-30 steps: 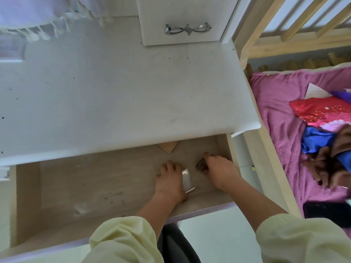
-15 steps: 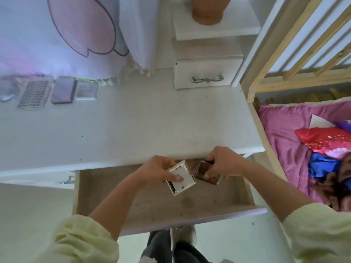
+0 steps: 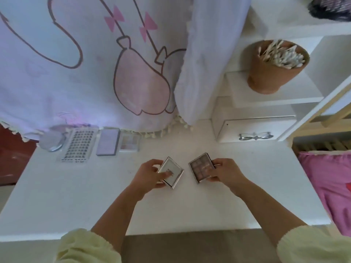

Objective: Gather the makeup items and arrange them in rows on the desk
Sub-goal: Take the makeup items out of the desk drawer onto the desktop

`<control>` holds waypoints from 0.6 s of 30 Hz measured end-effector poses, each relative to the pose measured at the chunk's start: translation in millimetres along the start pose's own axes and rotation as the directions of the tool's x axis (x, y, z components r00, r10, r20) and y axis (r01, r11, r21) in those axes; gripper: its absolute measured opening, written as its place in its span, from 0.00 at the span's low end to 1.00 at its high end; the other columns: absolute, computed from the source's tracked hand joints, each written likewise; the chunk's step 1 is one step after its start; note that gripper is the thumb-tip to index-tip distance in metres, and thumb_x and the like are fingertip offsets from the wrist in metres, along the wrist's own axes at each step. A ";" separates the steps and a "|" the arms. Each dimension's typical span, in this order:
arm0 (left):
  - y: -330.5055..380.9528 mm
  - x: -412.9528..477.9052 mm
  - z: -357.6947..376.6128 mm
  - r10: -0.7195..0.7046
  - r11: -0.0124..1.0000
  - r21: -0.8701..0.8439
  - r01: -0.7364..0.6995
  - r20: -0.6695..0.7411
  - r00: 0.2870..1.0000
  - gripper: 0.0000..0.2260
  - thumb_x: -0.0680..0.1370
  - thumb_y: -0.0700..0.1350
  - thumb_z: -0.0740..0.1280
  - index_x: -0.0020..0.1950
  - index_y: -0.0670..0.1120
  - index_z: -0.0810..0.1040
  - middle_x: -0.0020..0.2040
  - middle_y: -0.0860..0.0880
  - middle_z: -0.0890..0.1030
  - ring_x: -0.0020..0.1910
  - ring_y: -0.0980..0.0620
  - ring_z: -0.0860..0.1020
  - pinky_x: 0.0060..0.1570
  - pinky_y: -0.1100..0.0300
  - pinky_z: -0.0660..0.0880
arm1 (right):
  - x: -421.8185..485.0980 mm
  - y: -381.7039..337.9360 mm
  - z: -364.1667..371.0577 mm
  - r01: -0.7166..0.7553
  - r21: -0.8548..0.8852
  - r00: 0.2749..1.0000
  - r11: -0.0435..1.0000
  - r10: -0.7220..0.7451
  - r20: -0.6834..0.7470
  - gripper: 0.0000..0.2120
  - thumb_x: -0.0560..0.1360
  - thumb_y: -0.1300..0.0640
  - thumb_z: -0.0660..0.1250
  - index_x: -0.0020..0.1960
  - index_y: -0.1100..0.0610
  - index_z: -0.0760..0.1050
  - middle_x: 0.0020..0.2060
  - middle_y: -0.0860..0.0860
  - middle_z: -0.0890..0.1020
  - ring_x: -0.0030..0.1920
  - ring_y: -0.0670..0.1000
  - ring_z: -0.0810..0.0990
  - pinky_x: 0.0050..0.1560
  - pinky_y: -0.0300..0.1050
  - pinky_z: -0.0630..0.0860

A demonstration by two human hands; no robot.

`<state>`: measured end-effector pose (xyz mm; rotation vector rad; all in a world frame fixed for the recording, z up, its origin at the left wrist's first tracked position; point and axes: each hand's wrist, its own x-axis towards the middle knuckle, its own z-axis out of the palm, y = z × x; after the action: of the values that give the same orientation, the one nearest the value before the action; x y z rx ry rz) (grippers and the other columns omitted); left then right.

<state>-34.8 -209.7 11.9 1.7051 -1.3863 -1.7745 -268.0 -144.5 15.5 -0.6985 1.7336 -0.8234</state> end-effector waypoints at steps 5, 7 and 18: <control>14.8 47.9 -30.5 0.028 1.000 0.013 -0.027 -0.083 0.996 0.12 0.73 0.39 0.73 0.56 0.43 0.78 0.48 0.40 0.82 0.45 0.43 0.82 0.43 0.55 0.81 | 40.1 -10.1 39.7 -0.032 0.163 0.996 0.986 0.046 -0.079 0.05 0.71 0.68 0.72 0.45 0.62 0.79 0.39 0.56 0.83 0.37 0.52 0.82 0.48 0.47 0.82; 20.6 65.8 -39.7 0.067 0.996 0.068 -0.060 -0.103 0.992 0.12 0.75 0.40 0.72 0.57 0.44 0.79 0.48 0.41 0.83 0.45 0.44 0.82 0.47 0.51 0.81 | 53.8 -11.7 50.0 -0.039 0.145 0.990 0.989 0.057 -0.127 0.06 0.71 0.66 0.72 0.47 0.62 0.80 0.39 0.55 0.83 0.38 0.53 0.82 0.50 0.48 0.81; 35.1 120.1 -48.8 0.329 0.648 0.710 -0.275 0.065 0.942 0.46 0.59 0.54 0.82 0.72 0.50 0.64 0.67 0.48 0.60 0.65 0.45 0.67 0.67 0.53 0.67 | 81.4 -16.7 74.8 0.096 -0.272 0.957 0.957 -0.164 -0.241 0.32 0.63 0.54 0.79 0.62 0.55 0.68 0.54 0.51 0.75 0.52 0.53 0.77 0.46 0.43 0.73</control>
<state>-33.5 -339.7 -22.1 1.6681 -2.3756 -1.0117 -218.6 -232.5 -32.6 -0.9208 2.0755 -0.8164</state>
